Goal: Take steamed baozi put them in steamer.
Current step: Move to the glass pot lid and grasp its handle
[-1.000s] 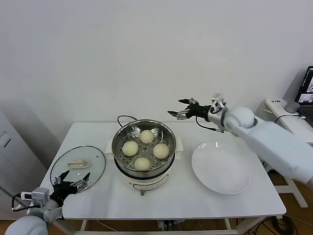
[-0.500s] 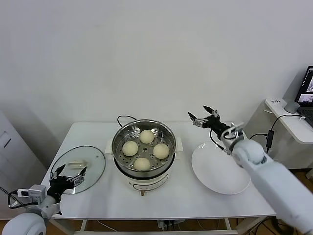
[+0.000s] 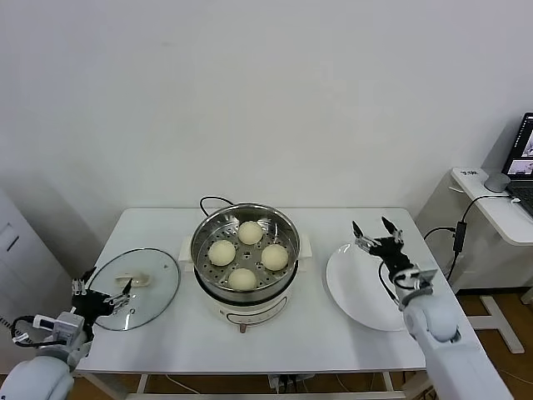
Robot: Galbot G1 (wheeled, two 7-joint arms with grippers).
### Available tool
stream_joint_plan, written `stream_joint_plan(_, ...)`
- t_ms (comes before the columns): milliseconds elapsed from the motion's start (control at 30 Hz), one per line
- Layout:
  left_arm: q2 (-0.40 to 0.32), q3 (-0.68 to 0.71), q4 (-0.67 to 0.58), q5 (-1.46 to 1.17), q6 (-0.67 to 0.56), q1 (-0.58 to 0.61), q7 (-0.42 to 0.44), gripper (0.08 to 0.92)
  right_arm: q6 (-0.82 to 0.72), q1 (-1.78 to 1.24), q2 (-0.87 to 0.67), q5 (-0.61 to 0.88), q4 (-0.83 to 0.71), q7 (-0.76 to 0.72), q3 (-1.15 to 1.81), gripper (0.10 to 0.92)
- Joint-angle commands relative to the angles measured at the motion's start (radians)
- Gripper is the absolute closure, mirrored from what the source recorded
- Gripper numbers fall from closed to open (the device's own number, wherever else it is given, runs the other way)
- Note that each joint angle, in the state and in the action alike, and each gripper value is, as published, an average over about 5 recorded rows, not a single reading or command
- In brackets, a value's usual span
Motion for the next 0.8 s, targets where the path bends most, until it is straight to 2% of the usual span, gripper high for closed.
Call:
stream_joint_plan(33, -0.006, 0.024, 0.221, 0.592, -0.244, -0.049, 0.043, 0.177, 0.022, -0.151, 0.134, -0.124, 0.006, -0.029, 0.199, 0.203)
stream_joint_plan(233, -0.057, 0.024, 0.344, 0.908, -0.423, -0.095, 0.011, 0.177, 0.025, -0.167, 0.16, -0.138, -0.002, -0.045, 0.219, 0.203)
stream_joint_plan(367, -0.092, 0.02, 0.406, 1.083, -0.493, -0.123, -0.027, 0.177, 0.03, -0.17, 0.173, -0.14, -0.011, -0.051, 0.223, 0.203)
stream_joint_plan(600, -0.128, 0.006, 0.507, 1.286, -0.557, -0.187, -0.109, 0.177, 0.033, -0.164, 0.186, -0.143, -0.025, -0.055, 0.222, 0.203)
stream_joint_plan(800, -0.146, 0.004, 0.546, 1.352, -0.552, -0.215, -0.13, 0.177, 0.036, -0.158, 0.195, -0.15, -0.038, -0.058, 0.219, 0.203)
